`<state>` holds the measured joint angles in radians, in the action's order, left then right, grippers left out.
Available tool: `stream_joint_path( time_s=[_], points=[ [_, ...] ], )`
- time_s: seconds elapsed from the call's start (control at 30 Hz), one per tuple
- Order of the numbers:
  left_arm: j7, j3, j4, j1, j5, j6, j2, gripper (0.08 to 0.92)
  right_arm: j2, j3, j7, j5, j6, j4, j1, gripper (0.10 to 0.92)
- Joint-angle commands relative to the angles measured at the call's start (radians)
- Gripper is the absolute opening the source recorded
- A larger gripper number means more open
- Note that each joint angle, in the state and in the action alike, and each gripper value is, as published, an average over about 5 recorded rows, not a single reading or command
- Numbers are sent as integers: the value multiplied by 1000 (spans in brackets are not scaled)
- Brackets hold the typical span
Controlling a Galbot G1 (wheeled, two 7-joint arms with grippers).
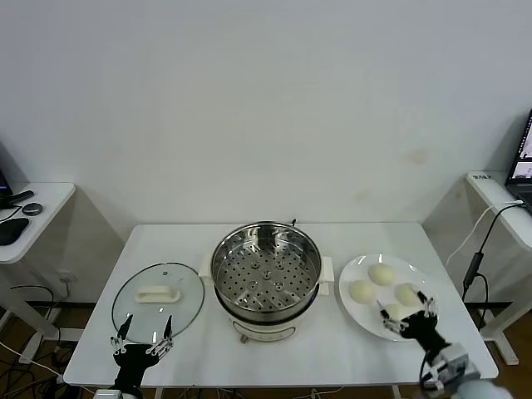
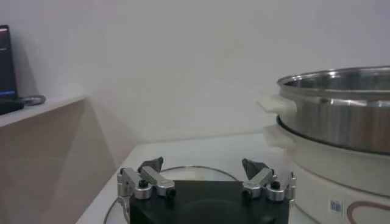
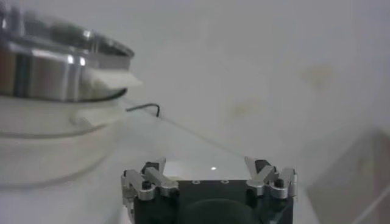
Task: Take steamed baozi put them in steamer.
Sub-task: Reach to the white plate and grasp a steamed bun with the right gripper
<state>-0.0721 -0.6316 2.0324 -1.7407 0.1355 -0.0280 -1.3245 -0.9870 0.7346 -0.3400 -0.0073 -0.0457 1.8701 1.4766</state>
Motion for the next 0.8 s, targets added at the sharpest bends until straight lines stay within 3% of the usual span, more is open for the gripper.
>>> stream_joint_path(
  time_s=[0.03, 0.33, 0.53, 0.8],
  points=[
    [23, -11, 2, 0, -28, -4, 4, 823, 328, -45, -243, -224, -48, -128, -250, 823],
    [25, -42, 12, 3, -32, -8, 2, 823, 468, -471, -564, -368, -24, -391, -780, 823],
    [20, -66, 7, -3, -31, -13, -3, 823, 442, -791, -738, -416, 13, -566, -1101, 823],
    [14, -100, 4, -11, -27, -23, -12, 823, 354, -1121, -884, -353, 44, -711, -1331, 823]
  ],
)
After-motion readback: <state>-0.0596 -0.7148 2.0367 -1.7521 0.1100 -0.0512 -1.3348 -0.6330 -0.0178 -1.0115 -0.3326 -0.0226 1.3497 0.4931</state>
